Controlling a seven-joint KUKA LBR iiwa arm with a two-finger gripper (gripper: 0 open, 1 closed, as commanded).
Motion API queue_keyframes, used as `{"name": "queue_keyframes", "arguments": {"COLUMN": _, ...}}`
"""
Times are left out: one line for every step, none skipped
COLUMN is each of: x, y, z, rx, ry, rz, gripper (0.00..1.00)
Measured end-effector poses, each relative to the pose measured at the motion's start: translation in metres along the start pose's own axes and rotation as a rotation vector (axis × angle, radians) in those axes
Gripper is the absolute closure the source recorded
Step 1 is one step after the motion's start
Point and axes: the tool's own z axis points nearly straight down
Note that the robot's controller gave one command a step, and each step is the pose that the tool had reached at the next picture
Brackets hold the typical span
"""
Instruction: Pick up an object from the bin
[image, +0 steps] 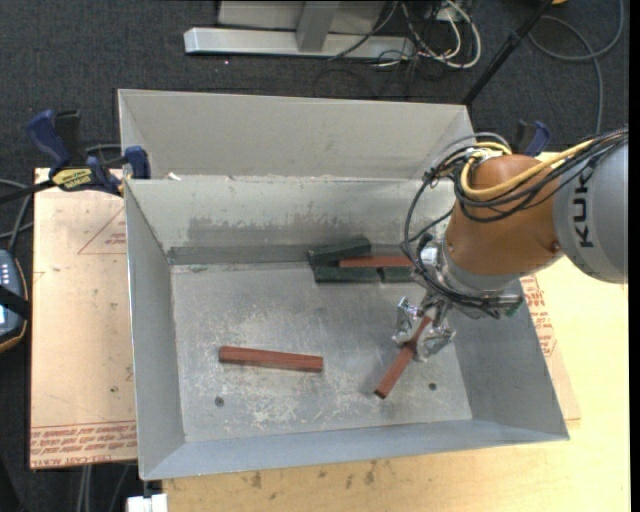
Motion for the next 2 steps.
{"name": "queue_keyframes", "arguments": {"x": -0.0001, "y": 0.0001, "z": -0.0019, "rx": -0.001, "ry": 0.001, "rz": 0.001, "gripper": 1.00}}
{"name": "queue_keyframes", "arguments": {"x": 0.0002, "y": 0.0012, "z": -0.0067, "rx": -0.005, "ry": 0.003, "rz": 0.001, "gripper": 1.00}}
